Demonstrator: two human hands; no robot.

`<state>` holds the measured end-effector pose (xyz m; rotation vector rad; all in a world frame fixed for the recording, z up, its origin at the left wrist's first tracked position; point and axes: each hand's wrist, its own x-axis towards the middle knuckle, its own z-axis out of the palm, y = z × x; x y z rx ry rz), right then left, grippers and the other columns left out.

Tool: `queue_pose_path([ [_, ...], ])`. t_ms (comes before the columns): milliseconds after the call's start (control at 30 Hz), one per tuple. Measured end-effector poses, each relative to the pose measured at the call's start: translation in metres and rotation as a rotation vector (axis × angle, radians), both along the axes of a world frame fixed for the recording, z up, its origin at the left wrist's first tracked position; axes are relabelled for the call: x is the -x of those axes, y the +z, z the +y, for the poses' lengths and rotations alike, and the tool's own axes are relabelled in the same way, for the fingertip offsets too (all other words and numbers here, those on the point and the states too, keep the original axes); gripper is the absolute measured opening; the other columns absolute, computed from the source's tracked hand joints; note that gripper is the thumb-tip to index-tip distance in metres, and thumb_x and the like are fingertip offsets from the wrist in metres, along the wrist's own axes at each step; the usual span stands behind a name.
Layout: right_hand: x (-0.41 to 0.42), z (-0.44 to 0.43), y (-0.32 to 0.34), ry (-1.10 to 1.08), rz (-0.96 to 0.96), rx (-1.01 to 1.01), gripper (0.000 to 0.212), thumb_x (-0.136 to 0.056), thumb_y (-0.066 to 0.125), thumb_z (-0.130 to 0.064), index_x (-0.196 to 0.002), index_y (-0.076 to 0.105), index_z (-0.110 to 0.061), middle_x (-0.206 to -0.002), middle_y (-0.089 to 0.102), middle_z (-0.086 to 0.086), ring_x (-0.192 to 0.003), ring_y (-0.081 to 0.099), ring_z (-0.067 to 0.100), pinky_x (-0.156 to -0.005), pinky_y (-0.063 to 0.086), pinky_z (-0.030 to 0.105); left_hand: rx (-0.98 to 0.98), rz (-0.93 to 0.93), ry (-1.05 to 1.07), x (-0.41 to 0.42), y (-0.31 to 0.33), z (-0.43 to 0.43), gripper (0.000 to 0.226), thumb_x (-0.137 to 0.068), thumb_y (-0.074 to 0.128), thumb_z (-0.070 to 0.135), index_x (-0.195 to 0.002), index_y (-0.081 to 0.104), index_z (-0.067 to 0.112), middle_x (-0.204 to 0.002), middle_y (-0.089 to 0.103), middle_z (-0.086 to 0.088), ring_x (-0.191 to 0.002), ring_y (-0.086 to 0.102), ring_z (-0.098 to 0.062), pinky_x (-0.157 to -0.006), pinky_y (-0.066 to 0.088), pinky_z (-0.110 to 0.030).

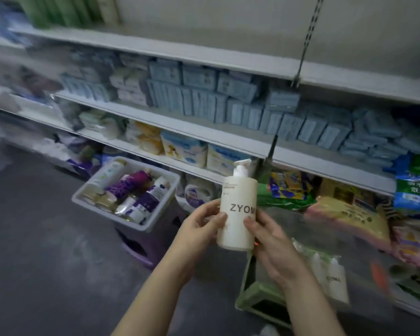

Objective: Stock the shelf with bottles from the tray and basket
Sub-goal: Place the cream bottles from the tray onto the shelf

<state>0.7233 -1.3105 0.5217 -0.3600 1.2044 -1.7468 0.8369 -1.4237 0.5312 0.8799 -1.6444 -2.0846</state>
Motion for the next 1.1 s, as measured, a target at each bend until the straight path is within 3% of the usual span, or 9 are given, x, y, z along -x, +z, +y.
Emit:
queue_pose_path([
  [133,-0.024,-0.045,0.039,0.055,0.010,0.022,0.066,-0.069,0.078,-0.031,-0.129,0.057,-0.013,-0.120,0.068,0.012,-0.113,0.064,0.032,-0.084,0.058,0.041,0.036,0.085,0.078,-0.034,0.035,-0.036,0.032,-0.089,0.062,0.021,-0.121,0.062,0.024,-0.114,0.071,0.003,-0.105,0.067,-0.015,-0.080,0.058,-0.030],
  [200,-0.028,-0.069,0.056,0.103,0.041,0.040,0.067,-0.069,0.080,-0.034,-0.129,0.057,-0.013,-0.120,0.069,0.013,-0.110,0.066,0.031,-0.082,0.059,0.043,0.075,0.096,0.103,-0.042,0.047,-0.056,0.032,-0.092,0.060,0.017,-0.123,0.061,0.024,-0.115,0.070,0.002,-0.107,0.066,-0.018,-0.087,0.057,-0.037],
  [267,-0.026,-0.094,0.068,0.135,0.085,0.028,0.052,-0.077,0.069,-0.026,-0.126,0.058,-0.013,-0.115,0.071,0.011,-0.104,0.069,0.029,-0.078,0.060,0.042,0.099,0.103,0.132,-0.046,0.056,-0.079,0.032,-0.093,0.061,0.018,-0.124,0.061,0.025,-0.117,0.069,-0.001,-0.107,0.066,-0.021,-0.091,0.055,-0.043],
  [400,-0.015,-0.151,0.081,0.202,0.128,-0.015,0.049,-0.076,0.070,-0.025,-0.124,0.060,-0.017,-0.113,0.072,0.011,-0.104,0.068,0.032,-0.090,0.052,0.058,0.091,0.134,0.176,-0.043,0.069,-0.130,0.034,-0.093,0.063,0.018,-0.126,0.060,0.021,-0.121,0.067,-0.004,-0.106,0.067,-0.020,-0.085,0.058,-0.038],
  [500,-0.006,-0.202,0.088,0.234,0.118,-0.003,0.049,-0.075,0.071,-0.020,-0.122,0.061,-0.013,-0.107,0.073,0.011,-0.096,0.071,0.027,-0.075,0.059,0.044,0.107,0.135,0.194,-0.042,0.080,-0.170,0.038,-0.090,0.062,0.022,-0.128,0.059,0.023,-0.123,0.067,0.000,-0.108,0.066,-0.018,-0.082,0.057,-0.032],
  [600,-0.006,-0.250,0.099,0.272,0.191,0.026,0.046,-0.075,0.071,-0.019,-0.119,0.062,-0.015,-0.106,0.074,0.008,-0.095,0.072,0.024,-0.068,0.057,0.032,0.117,0.140,0.293,-0.049,0.092,-0.208,0.034,-0.092,0.061,0.026,-0.125,0.061,0.026,-0.121,0.068,0.006,-0.111,0.065,-0.021,-0.099,0.050,-0.047],
  [767,-0.023,-0.324,0.113,0.269,0.205,0.058,0.044,-0.069,0.072,-0.021,-0.113,0.063,-0.019,-0.102,0.075,0.002,-0.094,0.072,0.019,-0.074,0.056,0.035,0.131,0.180,0.511,-0.084,0.110,-0.274,0.039,-0.085,0.068,0.039,-0.123,0.062,0.030,-0.121,0.067,0.012,-0.116,0.060,-0.014,-0.106,0.044,-0.046],
  [867,-0.041,-0.365,0.117,0.276,0.177,0.080,0.039,-0.071,0.070,-0.019,-0.110,0.064,-0.021,-0.099,0.076,0.000,-0.087,0.072,0.015,-0.069,0.057,0.033,0.131,0.183,0.570,-0.113,0.108,-0.320,0.037,-0.091,0.059,0.035,-0.127,0.059,0.028,-0.122,0.067,0.012,-0.116,0.061,-0.013,-0.104,0.046,-0.041],
  [1100,-0.119,-0.464,0.118,0.166,0.211,0.105,0.042,-0.073,0.069,-0.019,-0.115,0.063,-0.018,-0.104,0.075,0.002,-0.092,0.071,0.018,-0.067,0.057,0.031,0.090,0.191,0.531,-0.194,0.097,-0.437,0.037,-0.087,0.061,0.036,-0.123,0.063,0.028,-0.120,0.068,0.008,-0.115,0.062,-0.018,-0.100,0.048,-0.041],
])
